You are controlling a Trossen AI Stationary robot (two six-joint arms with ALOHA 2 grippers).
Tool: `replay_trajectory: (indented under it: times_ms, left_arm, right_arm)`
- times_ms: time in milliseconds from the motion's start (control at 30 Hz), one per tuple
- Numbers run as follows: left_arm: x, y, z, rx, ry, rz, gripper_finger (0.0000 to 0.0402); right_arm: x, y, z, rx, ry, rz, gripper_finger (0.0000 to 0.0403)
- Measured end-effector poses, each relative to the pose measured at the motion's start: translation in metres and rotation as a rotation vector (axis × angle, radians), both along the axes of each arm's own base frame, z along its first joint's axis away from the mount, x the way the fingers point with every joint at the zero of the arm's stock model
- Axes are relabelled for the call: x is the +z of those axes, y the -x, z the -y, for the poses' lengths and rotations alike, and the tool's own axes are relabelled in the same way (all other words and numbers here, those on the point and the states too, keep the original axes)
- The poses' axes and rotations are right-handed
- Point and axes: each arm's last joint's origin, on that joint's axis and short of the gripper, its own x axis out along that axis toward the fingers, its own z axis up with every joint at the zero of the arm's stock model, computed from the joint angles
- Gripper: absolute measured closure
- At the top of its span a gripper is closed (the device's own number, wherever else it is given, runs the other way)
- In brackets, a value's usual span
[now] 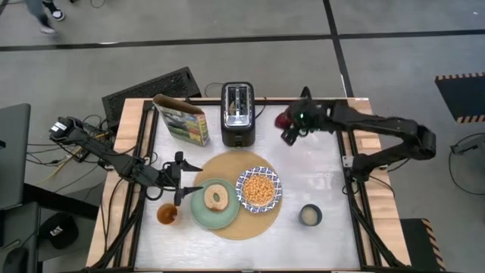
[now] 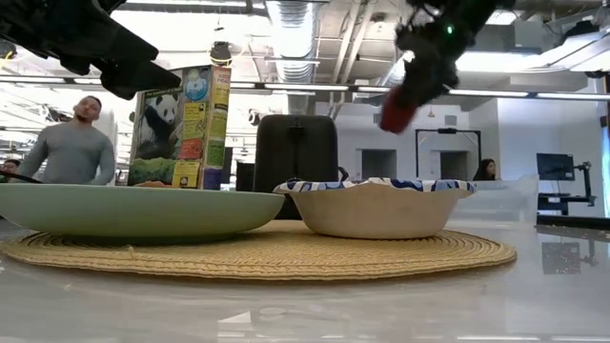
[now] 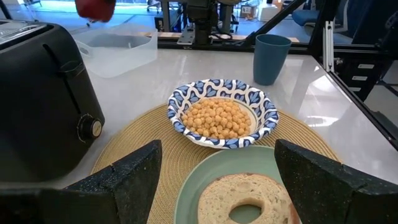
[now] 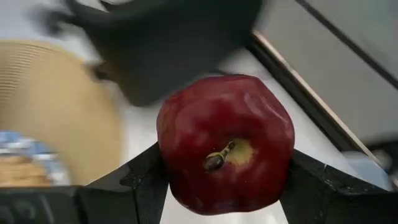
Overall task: Arrange a breakfast setting
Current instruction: Put the apple on the mat
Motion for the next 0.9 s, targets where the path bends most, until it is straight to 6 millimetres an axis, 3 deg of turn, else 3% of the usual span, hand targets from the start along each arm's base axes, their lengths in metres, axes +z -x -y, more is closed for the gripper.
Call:
replay_trajectory:
  times_ms: [233, 500, 733, 900]
  left_arm:
    - [0.0, 0.0, 0.0, 0.001, 0.007, 0.0, 0.0107]
    - [0.0, 0.0, 0.0, 0.001, 0.008, 0.001, 0.0107]
    - [0.0, 0.0, 0.0, 0.0, 0.01, 0.0, 0.0107]
    - [0.0, 0.0, 0.0, -0.008, 0.021, -0.001, 0.0107]
  right_arm:
    - [-0.005, -0.045, -0.054, 0.264, 0.063, 0.129, 0.0136]
    - [-0.006, -0.1, -0.101, 0.469, 0.103, 0.093, 0.0136]
    - [-0.008, -0.152, -0.109, 0.495, 0.076, -0.096, 0.0136]
    - [-0.022, -0.184, -0.107, 0.484, 0.049, -0.243, 0.0136]
